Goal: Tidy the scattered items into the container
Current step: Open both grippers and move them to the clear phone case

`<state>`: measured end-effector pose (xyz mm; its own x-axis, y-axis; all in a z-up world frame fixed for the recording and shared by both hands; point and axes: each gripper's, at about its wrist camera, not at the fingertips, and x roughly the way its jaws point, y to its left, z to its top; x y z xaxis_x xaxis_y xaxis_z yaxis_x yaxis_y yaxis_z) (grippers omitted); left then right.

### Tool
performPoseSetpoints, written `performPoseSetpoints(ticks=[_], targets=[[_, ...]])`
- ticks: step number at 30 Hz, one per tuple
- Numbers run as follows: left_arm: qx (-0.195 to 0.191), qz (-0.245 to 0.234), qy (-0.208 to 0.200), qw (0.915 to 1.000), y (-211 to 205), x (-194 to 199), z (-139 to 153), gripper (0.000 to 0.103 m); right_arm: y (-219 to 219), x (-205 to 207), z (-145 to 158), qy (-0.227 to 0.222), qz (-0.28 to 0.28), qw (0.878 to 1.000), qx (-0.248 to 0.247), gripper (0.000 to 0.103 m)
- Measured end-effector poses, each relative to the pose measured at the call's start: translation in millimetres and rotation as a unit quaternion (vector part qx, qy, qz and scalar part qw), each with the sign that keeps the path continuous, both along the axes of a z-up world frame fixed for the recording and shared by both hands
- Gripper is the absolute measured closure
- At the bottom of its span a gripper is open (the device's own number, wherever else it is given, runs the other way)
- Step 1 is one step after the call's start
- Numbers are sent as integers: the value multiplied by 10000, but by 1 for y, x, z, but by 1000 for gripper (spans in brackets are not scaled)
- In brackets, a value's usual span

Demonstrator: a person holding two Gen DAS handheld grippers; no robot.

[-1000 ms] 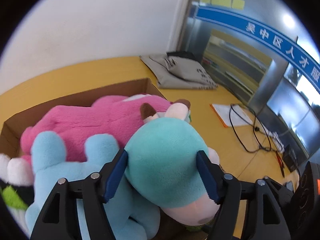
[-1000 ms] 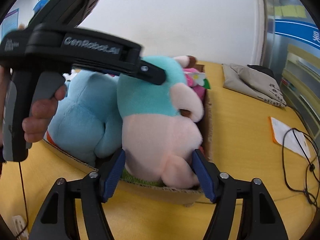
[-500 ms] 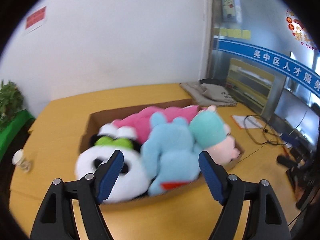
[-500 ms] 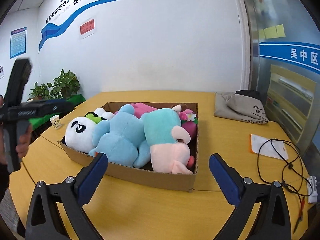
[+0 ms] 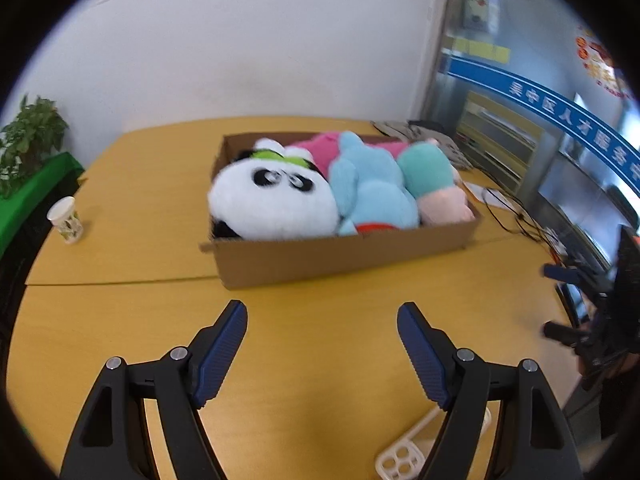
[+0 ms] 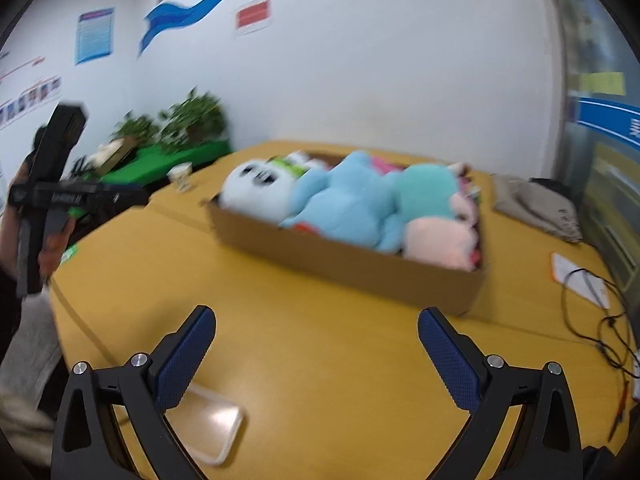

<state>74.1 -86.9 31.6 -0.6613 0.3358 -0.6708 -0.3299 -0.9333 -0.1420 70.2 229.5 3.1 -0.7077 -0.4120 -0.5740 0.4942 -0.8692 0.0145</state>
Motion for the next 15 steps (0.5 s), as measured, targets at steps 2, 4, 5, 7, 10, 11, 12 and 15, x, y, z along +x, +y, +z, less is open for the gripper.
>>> performPoseSetpoints(ticks=[2,4,5,7,10,11,12,15], targets=[[33,-172,-107,9998,3,10,-5,25,-12,1,-23,-440,224,9987,130,0],[25,-297,-249,9992,6,19,-10,25,-21,-1,-41,-740,163,9968,272,0],[-11,-311,-308,9990,7,23,-12,25,-24,-1,-48,-855,165,9959,253,1],[-30,-270,-419,9988,5,31,-18,25,-28,0,-60,-1019,121,9945,218,2],[36,-51,-575,9983,-4,40,-26,25,-34,6,-79,-1187,-86,9923,352,2],[96,4,-638,9979,-7,42,-30,25,-38,7,-85,-1242,-113,9911,460,3],[161,25,-703,9974,-10,44,-33,25,-42,9,-91,-1277,-104,9900,585,5],[293,-6,-954,9950,-9,51,-47,26,-54,14,-101,-1335,50,9883,733,12]])
